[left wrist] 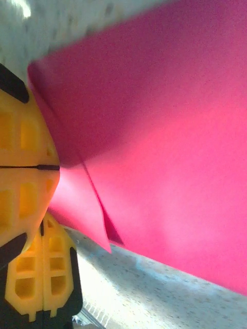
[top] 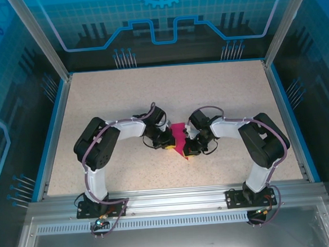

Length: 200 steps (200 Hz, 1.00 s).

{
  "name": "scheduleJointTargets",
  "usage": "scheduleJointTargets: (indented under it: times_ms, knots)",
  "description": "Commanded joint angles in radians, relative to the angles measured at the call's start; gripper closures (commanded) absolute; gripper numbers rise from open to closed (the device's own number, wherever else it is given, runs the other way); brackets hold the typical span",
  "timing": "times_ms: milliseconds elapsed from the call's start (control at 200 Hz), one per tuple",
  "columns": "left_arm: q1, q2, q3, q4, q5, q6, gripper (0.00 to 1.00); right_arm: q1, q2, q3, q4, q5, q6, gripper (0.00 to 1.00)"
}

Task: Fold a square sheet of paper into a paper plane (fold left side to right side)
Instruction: Third fold the triangle at the center of the table.

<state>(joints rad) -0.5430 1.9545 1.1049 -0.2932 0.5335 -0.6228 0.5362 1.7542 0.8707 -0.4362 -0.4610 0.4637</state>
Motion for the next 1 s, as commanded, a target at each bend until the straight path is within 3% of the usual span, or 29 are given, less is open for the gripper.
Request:
scheduleJointTargets:
  times_ms: [0,245,505,695,880,995]
  knots:
    - [0.096,0.042,-0.016,-0.070,-0.179,0.065,0.92,0.001,0.068,-0.063,-0.114,0.209,-0.007,0.99]
    - [0.179,0.015,-0.038,-0.054,-0.170,0.109,0.89,-0.001,0.058,-0.068,-0.076,0.168,-0.017,0.99]
    - [0.215,-0.110,0.015,-0.095,-0.158,0.117,0.74,0.001,-0.047,-0.058,-0.015,0.092,-0.026,0.96]
    - [0.213,-0.263,-0.080,-0.051,-0.102,0.053,0.60,-0.001,-0.170,-0.023,-0.038,0.086,-0.047,0.85]
    - [0.184,-0.362,-0.208,0.033,-0.058,-0.038,0.47,-0.019,-0.181,0.052,-0.084,0.155,-0.111,0.63]
    - [0.143,-0.374,-0.247,0.074,-0.058,-0.083,0.44,-0.030,-0.149,0.083,-0.064,0.128,-0.157,0.53]
